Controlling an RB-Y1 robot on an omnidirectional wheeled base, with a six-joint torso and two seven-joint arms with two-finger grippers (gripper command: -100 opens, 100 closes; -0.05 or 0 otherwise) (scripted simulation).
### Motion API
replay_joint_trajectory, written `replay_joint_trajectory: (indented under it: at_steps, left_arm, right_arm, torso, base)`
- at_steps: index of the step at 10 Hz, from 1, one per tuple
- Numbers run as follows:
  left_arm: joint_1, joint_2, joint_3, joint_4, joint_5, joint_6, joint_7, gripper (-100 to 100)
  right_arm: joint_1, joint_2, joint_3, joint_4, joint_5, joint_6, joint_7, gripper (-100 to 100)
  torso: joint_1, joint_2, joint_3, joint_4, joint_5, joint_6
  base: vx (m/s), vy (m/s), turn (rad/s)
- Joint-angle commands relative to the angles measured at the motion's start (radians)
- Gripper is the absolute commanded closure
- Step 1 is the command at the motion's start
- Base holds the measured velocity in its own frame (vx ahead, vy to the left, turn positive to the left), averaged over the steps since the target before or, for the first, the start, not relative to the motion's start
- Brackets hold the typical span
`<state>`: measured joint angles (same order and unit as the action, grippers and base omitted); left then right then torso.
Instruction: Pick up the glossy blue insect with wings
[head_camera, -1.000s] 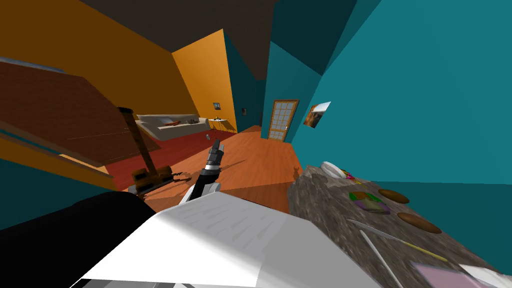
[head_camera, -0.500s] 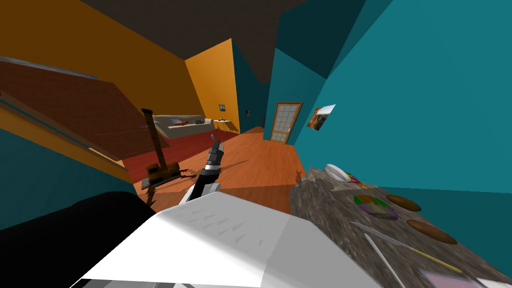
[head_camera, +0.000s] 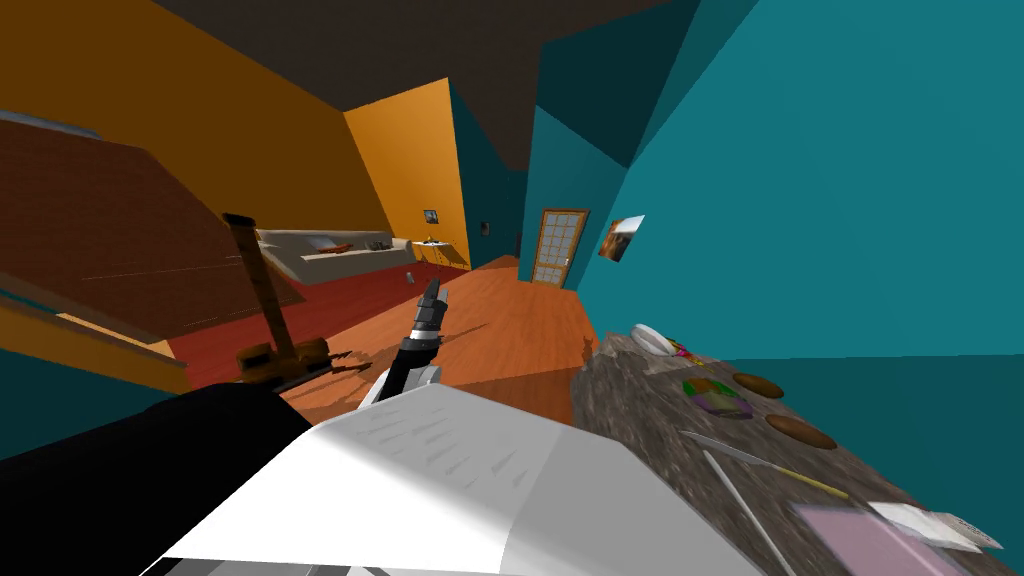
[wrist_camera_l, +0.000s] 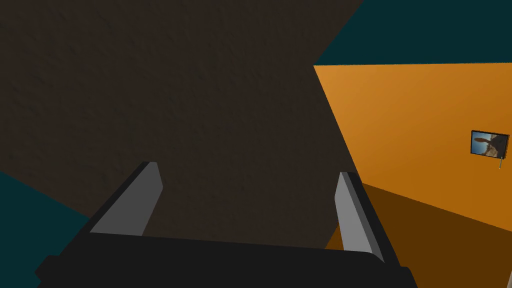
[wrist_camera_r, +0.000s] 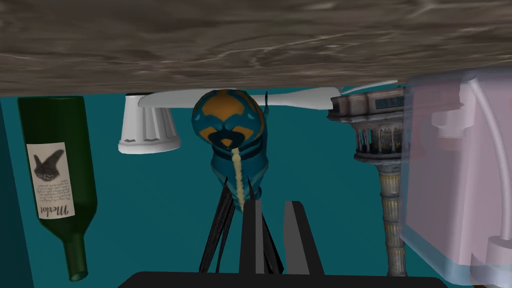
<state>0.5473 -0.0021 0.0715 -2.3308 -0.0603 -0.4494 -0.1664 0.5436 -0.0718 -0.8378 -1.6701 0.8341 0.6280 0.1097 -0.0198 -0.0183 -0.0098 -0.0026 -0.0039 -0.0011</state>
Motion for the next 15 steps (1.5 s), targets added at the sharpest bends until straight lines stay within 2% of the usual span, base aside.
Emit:
replay_joint_trajectory:
  at_steps: [1,2,3,4,5,6,7,8,9,11,12,14,15]
  left_arm:
    - [0.000,0.000,0.000,0.000,0.000,0.000,0.000,0]
    - [0.000,0.000,0.000,0.000,0.000,0.000,0.000,0]
    - [0.000,0.000,0.000,0.000,0.000,0.000,0.000,0]
    - [0.000,0.000,0.000,0.000,0.000,0.000,0.000,0]
    - [0.000,0.000,0.000,0.000,0.000,0.000,0.000,0]
    - [0.000,0.000,0.000,0.000,0.000,0.000,0.000,0]
    - [0.000,0.000,0.000,0.000,0.000,0.000,0.000,0]
    - [0.000,0.000,0.000,0.000,0.000,0.000,0.000,0]
    - [0.000,0.000,0.000,0.000,0.000,0.000,0.000,0]
    - [0.000,0.000,0.000,0.000,0.000,0.000,0.000,0]
    - [-0.001,0.000,0.000,0.000,0.000,0.000,0.000,0]
    - [0.000,0.000,0.000,0.000,0.000,0.000,0.000,0]
    - [0.000,0.000,0.000,0.000,0.000,0.000,0.000,0]
  right_arm:
    - [-0.007,-0.009,0.014,0.004,-0.004,-0.014,0.005,100]
    - [-0.034,-0.056,0.060,0.018,-0.050,-0.063,0.052,100]
    - [-0.034,-0.058,0.082,0.018,-0.050,-0.069,0.052,100]
    - [-0.034,-0.058,0.086,0.018,-0.050,-0.069,0.052,100]
    - [-0.062,-0.104,0.128,0.032,-0.088,-0.123,0.089,100]
    - [-0.062,-0.108,0.154,0.032,-0.095,-0.123,0.098,100]
    - [-0.062,-0.108,0.157,0.032,-0.095,-0.123,0.098,100]
    - [-0.089,-0.148,0.199,0.046,-0.130,-0.178,0.136,100]
    - [-0.089,-0.157,0.220,0.046,-0.141,-0.178,0.144,100]
    - [-0.089,-0.157,0.228,0.046,-0.141,-0.178,0.144,100]
    - [-0.116,-0.205,0.279,0.061,-0.187,-0.226,0.191,100]
    - [-0.116,-0.207,0.300,0.061,-0.187,-0.233,0.191,100]
    - [-0.144,-0.247,0.344,0.075,-0.226,-0.286,0.236,100]
  torso:
    - [0.000,0.000,0.000,0.000,0.000,0.000]
    - [0.003,0.004,0.002,0.000,0.000,0.001]
    - [0.003,0.002,0.001,0.001,0.000,-0.001]
    - [0.001,0.000,0.001,0.001,-0.002,-0.006]
    - [0.000,0.005,0.003,0.001,-0.002,0.000]
    - [-0.002,0.003,0.002,0.001,-0.002,-0.002]
    - [-0.002,0.001,0.001,0.000,-0.002,-0.001]
    - [-0.001,0.005,0.002,0.001,-0.002,0.001]
    - [-0.001,0.002,0.001,0.001,-0.001,-0.002]
    - [0.000,0.005,0.002,0.000,-0.001,0.001]
    - [-0.001,0.010,0.005,0.001,-0.001,0.001]
    - [0.001,0.001,0.001,0.000,-0.001,-0.002]
    - [-0.001,0.004,0.002,0.000,-0.001,0.000]
  base:
    - [0.125,-0.039,-0.365]
    - [0.171,-0.029,-0.457]
    - [0.157,-0.023,-0.615]
    - [0.075,-0.023,-0.313]
    - [0.138,-0.046,-0.479]
    - [0.173,-0.033,-0.446]
    - [0.103,-0.004,-0.456]
    - [0.161,-0.005,-0.420]
    - [0.186,-0.007,-0.418]
    - [0.059,0.012,-0.371]
    - [0.115,0.036,-0.385]
    - [0.135,0.016,-0.392]
    - [0.152,0.028,-0.498]
